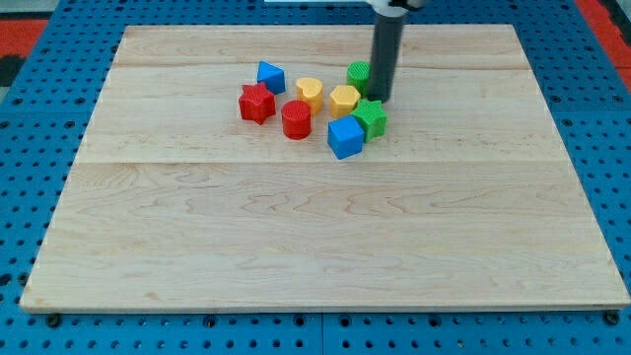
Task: Push the hexagon at the bottom of the green circle
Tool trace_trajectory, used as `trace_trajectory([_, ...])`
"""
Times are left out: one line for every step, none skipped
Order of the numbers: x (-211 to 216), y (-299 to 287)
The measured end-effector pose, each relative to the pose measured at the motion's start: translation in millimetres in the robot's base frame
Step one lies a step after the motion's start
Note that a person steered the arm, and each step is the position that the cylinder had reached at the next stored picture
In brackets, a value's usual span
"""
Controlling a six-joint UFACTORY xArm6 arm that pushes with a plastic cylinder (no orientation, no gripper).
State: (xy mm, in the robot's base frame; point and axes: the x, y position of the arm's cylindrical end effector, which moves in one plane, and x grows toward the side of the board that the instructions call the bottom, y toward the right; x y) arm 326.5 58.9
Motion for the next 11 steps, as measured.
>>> trace_trajectory([-60, -36])
trace_trajectory([-65, -42])
trace_trajectory([-23, -55])
trace_trajectory([-12, -93])
trace_trajectory([23, -92])
trace_trajectory([42, -85])
trace_trajectory([74, -80])
trace_trajectory([97, -34])
trace_trajectory([63, -18])
trace_trajectory([6, -53])
trace_trajectory([-5, -49])
